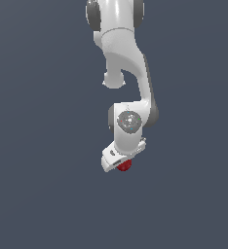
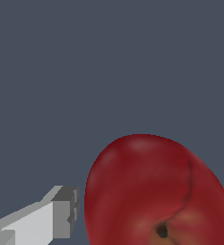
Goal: Pick up the object and move it to a goal position.
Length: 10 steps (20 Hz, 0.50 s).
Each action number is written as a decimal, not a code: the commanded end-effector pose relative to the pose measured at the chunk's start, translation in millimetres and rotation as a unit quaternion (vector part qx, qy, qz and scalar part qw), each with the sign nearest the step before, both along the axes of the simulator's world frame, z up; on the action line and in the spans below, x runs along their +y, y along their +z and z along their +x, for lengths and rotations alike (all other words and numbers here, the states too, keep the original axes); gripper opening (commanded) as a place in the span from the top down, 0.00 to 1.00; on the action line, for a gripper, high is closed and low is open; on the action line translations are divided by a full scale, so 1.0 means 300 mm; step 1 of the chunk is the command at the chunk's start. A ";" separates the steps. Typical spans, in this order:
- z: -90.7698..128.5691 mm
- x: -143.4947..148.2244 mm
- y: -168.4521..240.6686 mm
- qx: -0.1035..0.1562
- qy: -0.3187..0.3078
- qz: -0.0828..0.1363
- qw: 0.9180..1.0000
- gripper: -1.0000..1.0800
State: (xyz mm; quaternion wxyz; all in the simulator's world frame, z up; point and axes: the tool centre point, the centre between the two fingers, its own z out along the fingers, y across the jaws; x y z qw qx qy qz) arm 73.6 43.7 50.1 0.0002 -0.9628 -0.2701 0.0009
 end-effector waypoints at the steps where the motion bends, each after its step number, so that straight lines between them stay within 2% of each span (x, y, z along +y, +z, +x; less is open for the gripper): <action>1: 0.003 0.000 -0.016 -0.001 0.000 0.000 1.000 0.04; 4: 0.006 0.001 -0.013 -0.001 0.000 0.000 1.000 0.04; 5: 0.006 0.001 -0.013 -0.001 0.000 0.000 1.000 1.00; 10: 0.006 0.001 -0.013 -0.001 0.000 0.000 1.000 1.00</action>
